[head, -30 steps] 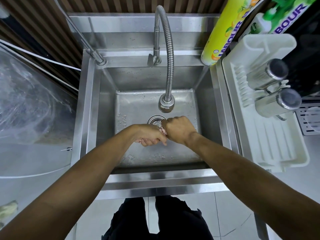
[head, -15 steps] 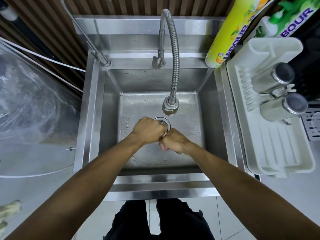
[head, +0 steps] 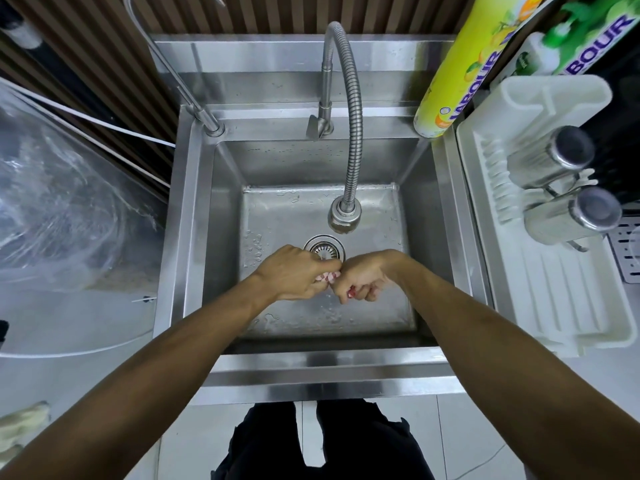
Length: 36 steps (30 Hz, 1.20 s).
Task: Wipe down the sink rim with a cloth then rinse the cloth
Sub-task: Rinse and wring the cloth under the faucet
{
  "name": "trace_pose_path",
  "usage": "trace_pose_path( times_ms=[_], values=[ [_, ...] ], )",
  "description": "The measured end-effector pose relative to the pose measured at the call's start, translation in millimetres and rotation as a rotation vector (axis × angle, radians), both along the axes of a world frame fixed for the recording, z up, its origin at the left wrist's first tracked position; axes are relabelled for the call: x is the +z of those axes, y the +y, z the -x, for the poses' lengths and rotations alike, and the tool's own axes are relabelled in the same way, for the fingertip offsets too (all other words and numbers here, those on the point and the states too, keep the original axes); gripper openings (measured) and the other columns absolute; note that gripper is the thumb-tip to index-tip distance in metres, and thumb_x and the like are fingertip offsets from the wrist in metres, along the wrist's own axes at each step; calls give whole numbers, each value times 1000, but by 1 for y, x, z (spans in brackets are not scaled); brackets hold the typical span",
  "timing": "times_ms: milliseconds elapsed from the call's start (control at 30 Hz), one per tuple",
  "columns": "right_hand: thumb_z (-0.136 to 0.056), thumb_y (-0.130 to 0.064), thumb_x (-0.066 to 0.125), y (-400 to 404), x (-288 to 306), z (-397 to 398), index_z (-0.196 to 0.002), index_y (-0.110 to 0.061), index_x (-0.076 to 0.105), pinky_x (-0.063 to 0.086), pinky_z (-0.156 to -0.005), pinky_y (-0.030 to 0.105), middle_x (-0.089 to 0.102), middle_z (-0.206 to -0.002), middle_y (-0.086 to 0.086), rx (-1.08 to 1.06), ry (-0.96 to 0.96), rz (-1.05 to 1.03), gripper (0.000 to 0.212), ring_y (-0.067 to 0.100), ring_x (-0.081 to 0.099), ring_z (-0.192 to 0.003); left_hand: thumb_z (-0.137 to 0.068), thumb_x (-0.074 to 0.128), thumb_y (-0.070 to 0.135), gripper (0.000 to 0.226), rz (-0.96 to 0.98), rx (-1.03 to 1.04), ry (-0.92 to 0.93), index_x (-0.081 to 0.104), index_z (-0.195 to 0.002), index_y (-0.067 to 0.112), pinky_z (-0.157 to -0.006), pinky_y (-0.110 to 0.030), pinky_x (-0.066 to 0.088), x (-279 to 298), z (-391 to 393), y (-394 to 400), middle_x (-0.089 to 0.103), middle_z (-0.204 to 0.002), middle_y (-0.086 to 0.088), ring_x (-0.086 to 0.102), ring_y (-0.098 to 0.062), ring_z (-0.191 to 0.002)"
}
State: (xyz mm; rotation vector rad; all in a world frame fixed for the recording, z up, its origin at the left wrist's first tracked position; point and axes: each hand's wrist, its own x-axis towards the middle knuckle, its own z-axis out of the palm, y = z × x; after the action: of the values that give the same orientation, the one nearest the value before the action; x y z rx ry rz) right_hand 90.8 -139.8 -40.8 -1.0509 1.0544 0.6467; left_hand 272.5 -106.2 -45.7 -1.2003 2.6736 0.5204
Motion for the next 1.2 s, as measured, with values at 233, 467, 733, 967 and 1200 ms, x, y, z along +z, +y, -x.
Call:
trace_pose_path(
  times_ms=[233, 467, 733, 967, 1200],
  values=[
    [-70, -39, 92, 16, -3, 23, -148, -30, 24, 50, -84, 20, 55, -132, -1, -302, -107, 533, 104, 10, 59, -109, -83, 69, 29, 11, -697, 845, 488, 70, -94, 33, -62, -29, 44, -3, 8, -4, 67, -73, 14, 62, -17, -73],
    [-78, -1, 74, 73, -47, 37, -154, -15, 27, 36, -118, 54, 29, -158, 23, 226, -118, 1632, 90, 43, 39, -143, -88, 62, 34, 12, -1426, 1062, 542, 63, -96, 25, -44, -24, 7, -8, 9, 7, 23, -55, 5, 12, -10, -43],
    [-75, -2, 76, 23, -23, 6, -91, -7, 65, 48, -58, 38, 64, -81, 13, 454, -137, 1687, 20, 35, 64, -66, -81, 59, 30, 25, -1730, 882, 538, 40, -65, 24, -37, -19, 9, -8, 7, -3, 23, -44, 10, 11, -7, -36],
    [-93, -21, 58, 9, 12, -12, -110, -16, 69, 47, -78, 35, 74, -112, 7, 722, 191, 1261, 20, 33, 71, -101, -85, 63, 32, 25, -844, 678, -4, 51, -68, 19, -50, -25, 30, 6, 35, -13, 50, -57, 1, 44, -18, -49],
    [-86, -15, 54, 39, 14, -20, -102, -13, 70, 52, -82, 33, 71, -108, 12, 98, 283, 891, 22, 35, 67, -102, -90, 53, 26, 24, -58, 235, -276, 70, -104, 21, -68, -33, 40, 7, 29, -8, 73, -102, -7, 69, -33, -92]
  ],
)
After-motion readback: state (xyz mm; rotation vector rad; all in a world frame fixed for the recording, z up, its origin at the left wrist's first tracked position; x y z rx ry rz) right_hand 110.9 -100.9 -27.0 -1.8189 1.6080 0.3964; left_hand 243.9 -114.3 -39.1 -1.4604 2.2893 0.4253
